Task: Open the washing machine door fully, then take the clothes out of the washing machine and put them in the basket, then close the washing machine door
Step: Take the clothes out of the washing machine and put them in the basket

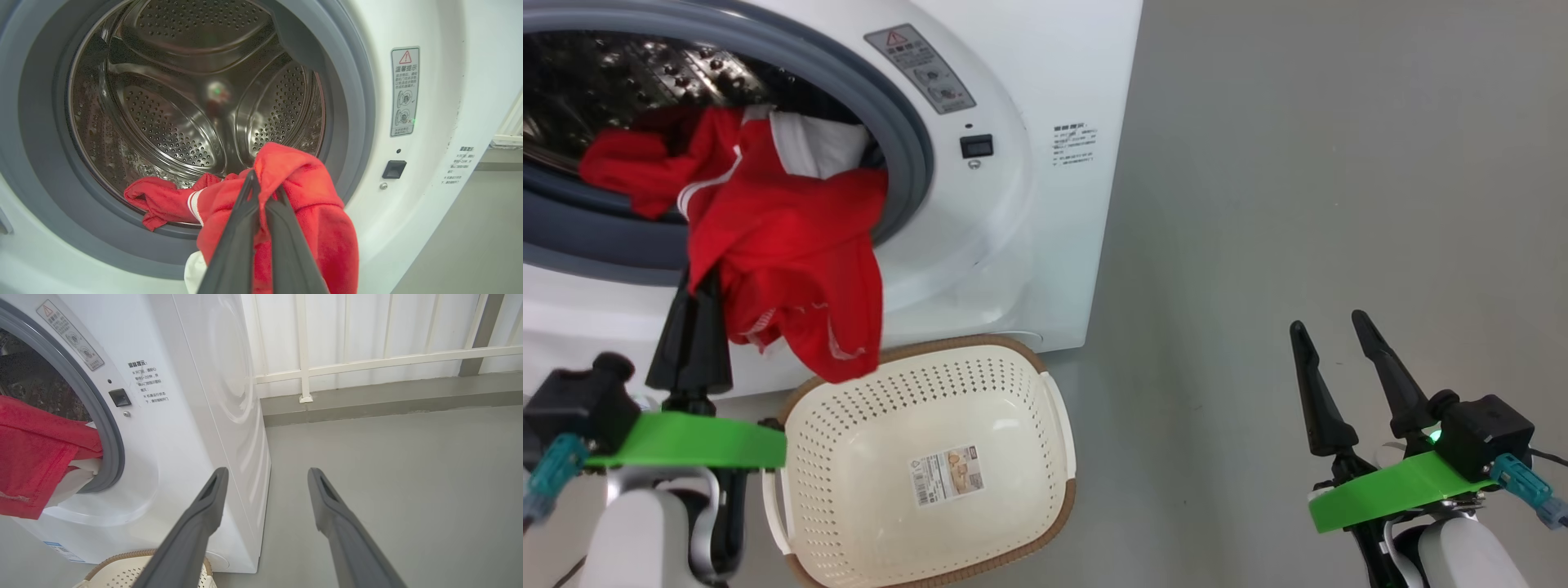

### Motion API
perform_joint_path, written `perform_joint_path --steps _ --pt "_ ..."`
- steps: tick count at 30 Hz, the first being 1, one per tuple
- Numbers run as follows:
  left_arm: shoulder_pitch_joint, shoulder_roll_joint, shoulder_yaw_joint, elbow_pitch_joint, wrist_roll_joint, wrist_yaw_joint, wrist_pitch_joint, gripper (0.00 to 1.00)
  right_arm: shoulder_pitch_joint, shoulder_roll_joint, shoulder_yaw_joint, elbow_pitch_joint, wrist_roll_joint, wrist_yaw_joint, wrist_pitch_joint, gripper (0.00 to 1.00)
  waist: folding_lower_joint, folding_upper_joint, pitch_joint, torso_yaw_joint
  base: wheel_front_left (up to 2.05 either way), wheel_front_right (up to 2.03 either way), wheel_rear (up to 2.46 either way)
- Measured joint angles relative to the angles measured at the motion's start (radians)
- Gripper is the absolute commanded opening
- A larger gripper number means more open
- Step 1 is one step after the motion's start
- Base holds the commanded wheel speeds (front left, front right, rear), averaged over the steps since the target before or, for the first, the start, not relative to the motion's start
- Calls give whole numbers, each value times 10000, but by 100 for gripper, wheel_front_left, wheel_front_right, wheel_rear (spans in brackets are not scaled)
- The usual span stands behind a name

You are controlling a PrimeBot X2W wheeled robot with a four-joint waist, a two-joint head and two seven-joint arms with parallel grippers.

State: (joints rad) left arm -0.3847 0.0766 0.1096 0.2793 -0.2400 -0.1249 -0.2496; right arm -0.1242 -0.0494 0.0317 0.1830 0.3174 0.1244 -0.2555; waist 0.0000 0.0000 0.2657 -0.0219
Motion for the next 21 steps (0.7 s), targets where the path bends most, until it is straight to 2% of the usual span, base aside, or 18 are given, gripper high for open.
perform_joint_path --steps 13,21 --pt "899 -301 157 -2395 -69 0 -4 0 24 0 -167 -48 -15 0 2 100 0 0 93 149 0 0 0" --pt "1216 -326 -240 -2098 -67 0 -71 0 29 0 -151 -71 -17 0 2 100 0 0 227 205 0 0 0"
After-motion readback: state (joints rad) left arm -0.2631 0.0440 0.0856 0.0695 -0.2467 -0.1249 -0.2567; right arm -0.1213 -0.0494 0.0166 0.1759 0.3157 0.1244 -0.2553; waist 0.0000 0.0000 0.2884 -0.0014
